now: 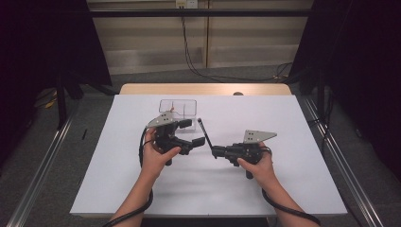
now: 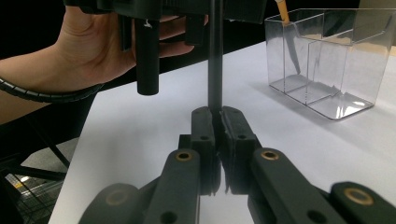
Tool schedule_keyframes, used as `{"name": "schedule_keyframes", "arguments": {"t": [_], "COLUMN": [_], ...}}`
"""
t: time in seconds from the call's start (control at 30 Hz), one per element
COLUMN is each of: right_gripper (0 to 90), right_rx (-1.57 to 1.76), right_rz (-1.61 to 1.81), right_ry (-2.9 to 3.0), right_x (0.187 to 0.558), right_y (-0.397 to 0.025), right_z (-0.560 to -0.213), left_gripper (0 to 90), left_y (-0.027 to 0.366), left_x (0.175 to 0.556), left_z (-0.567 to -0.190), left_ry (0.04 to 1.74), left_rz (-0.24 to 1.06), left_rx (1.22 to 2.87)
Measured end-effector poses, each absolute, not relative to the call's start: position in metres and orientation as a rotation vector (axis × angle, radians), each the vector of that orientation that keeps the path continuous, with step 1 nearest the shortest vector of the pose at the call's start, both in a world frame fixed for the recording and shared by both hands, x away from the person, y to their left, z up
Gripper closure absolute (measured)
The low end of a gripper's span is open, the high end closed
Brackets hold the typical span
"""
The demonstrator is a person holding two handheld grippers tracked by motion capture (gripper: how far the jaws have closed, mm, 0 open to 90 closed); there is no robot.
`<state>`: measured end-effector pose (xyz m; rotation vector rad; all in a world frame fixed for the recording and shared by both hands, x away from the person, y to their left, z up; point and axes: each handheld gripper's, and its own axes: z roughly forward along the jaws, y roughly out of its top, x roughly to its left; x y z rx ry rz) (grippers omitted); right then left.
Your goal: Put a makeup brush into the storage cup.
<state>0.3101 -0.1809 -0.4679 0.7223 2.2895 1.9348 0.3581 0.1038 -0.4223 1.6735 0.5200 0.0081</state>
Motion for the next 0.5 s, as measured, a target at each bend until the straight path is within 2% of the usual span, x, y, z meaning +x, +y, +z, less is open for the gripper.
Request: {"name": "schedule_keyframes", "arguments": {"t": [0.2,0.5], "right_gripper": [85.0,85.0], "right_rx": [0.722,0.721], "right_rz": [1.937,1.929], "right_ry": [2.289,2.297], "right_x": [0.3099,0.3096], "right_y": [-0.1797,-0.1775], "right_z": [-0.4683,-0.469], "left_gripper": [0.1,5.9], "left_y": [0.1001,0.0962], "left_x": [0.3582,0.3576], "left_z": [-0.4235,-0.4227], "left_ry": [0.524,0.512], "left_rz": [0.006,0.014], "left_rx": [1.669,1.668]}}
